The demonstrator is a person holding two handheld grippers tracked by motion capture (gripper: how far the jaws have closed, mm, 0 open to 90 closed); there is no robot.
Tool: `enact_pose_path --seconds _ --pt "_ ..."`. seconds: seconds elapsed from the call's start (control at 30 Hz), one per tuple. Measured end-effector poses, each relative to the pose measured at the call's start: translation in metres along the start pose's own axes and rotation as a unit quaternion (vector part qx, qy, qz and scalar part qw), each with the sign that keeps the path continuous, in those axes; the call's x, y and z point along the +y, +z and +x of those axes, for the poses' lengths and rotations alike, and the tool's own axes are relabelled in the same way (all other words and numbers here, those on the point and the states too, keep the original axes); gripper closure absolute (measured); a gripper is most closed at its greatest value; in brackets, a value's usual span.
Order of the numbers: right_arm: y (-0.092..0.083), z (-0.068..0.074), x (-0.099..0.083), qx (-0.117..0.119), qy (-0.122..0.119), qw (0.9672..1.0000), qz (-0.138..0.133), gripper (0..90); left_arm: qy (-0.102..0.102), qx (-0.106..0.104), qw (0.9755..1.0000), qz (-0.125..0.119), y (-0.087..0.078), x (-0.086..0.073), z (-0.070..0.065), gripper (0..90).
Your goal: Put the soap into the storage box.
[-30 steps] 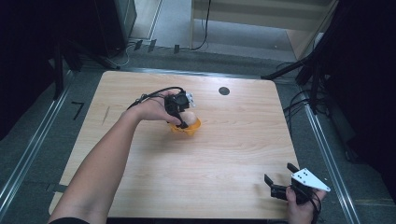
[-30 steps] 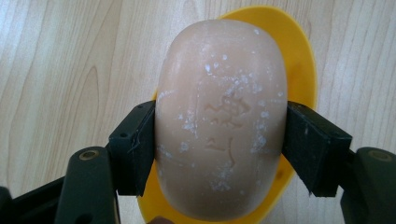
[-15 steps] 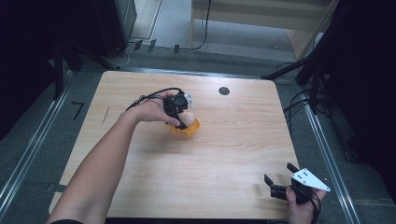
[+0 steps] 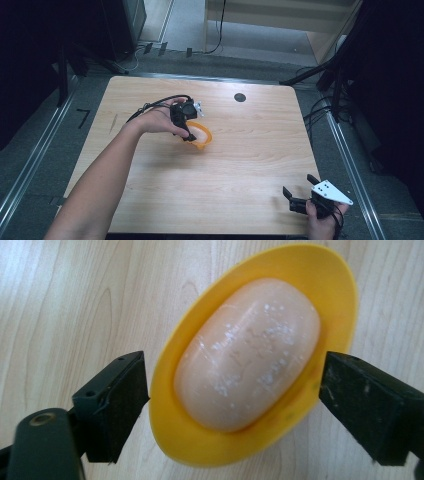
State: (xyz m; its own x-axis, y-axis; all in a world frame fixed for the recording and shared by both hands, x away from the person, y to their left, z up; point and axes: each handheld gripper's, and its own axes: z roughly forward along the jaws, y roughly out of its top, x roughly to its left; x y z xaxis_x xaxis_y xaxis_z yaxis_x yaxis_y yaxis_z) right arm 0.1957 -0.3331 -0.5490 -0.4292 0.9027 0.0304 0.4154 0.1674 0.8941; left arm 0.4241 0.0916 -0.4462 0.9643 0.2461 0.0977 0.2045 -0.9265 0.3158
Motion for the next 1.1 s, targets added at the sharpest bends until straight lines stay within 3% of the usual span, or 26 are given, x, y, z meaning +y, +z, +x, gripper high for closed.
enact_pose_path --seconds 0.17,0.2,0.23,0.4,0.6,1.1 --pt "0.000 0.000 0.000 0.000 -0.003 1.0000 0.001 0.0 0.014 0.015 0.9998 0.005 -0.006 -0.004 -0.010 9.7" --pt "0.000 0.000 0.000 0.000 -0.002 1.0000 0.001 0.0 0.013 0.022 0.9997 -0.006 -0.007 -0.006 -0.013 9.8" --pt "0.000 0.000 0.000 0.000 -0.003 1.0000 0.001 0.0 0.006 0.022 0.9995 -0.024 -0.011 -0.011 -0.016 9.7" --pt "0.000 0.001 0.000 -0.001 -0.006 1.0000 0.002 0.0 -0.012 0.030 0.9985 -0.045 -0.015 -0.029 -0.024 8.7" --pt "0.001 0.001 0.000 -0.001 -0.008 1.0000 0.002 0.0 -0.024 0.031 0.9979 -0.052 -0.017 -0.048 -0.032 7.0" --pt "0.001 0.002 0.000 -0.003 -0.010 0.9999 0.003 0.0 -0.053 0.059 0.9927 -0.091 -0.030 -0.093 -0.059 0.0"
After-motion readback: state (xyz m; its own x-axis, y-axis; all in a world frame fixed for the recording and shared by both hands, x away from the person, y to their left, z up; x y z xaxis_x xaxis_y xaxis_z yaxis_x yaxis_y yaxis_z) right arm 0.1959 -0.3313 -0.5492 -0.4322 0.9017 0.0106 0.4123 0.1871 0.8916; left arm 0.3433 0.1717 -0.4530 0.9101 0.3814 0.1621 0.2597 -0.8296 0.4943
